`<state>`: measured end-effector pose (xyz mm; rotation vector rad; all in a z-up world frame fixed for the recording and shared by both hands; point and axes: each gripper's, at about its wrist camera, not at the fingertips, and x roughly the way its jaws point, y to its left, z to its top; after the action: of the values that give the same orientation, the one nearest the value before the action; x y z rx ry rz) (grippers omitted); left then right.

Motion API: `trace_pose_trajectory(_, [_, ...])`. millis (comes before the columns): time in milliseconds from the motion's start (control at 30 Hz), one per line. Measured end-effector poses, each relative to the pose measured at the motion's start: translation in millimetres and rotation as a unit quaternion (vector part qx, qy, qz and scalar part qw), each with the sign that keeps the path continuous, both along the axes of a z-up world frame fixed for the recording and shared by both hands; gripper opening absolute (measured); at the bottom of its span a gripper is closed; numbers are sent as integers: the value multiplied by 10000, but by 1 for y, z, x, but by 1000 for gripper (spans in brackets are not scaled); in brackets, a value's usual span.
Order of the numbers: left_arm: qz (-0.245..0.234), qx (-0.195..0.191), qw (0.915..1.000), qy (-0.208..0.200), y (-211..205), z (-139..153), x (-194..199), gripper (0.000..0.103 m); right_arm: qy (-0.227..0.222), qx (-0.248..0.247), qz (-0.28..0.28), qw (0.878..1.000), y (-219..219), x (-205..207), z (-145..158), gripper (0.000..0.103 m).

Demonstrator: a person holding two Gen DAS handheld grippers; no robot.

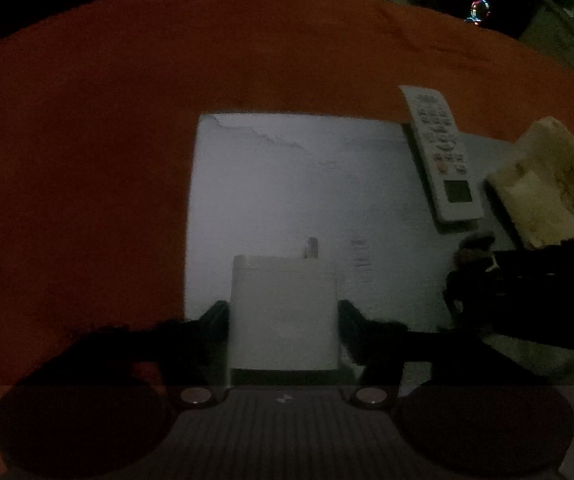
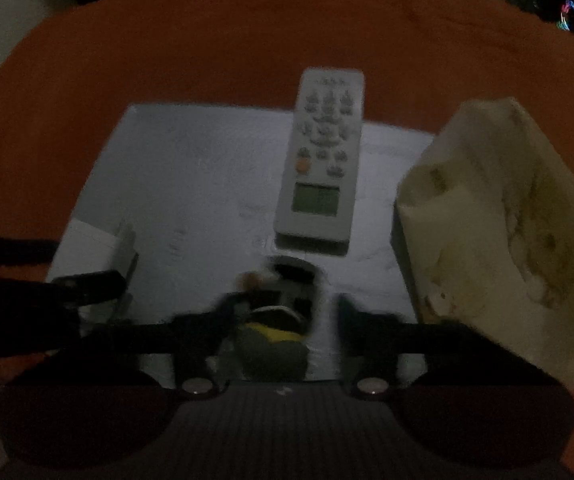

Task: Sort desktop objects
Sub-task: 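Lift and carry the white block and figurine over the open white box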

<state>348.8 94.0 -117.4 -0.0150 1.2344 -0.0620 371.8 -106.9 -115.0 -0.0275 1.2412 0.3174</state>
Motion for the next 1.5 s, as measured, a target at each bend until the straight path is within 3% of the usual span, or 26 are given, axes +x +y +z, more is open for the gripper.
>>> trace_pose_trajectory(133, [92, 163, 9998, -102, 0, 4, -4, 52, -59, -259, 199, 9994, 6, -3, 5, 44])
trace_pose_trajectory(300, [129, 89, 9997, -197, 7, 12, -7, 52, -146, -312, 166, 9993, 11, -2, 4, 44])
trace_pose_trajectory(400, [218, 83, 9990, -385, 8, 22, -12, 52, -222, -208, 194, 9993, 19, 0, 10, 44])
trace_pose_trajectory(833, [365, -153, 9978, -532, -5, 46, -23, 52, -572, -22, 276, 9980, 30, -1, 40, 43])
trace_pose_trajectory(1200, [149, -289, 9973, -652, -24, 61, -34, 52, -961, 595, 175, 9934, -1, -18, 74, 43])
trace_pose_trajectory(1500, [-266, -222, 9929, -1141, -43, 90, -65, 52, -1485, 974, 130, 9840, -31, -55, 124, 43])
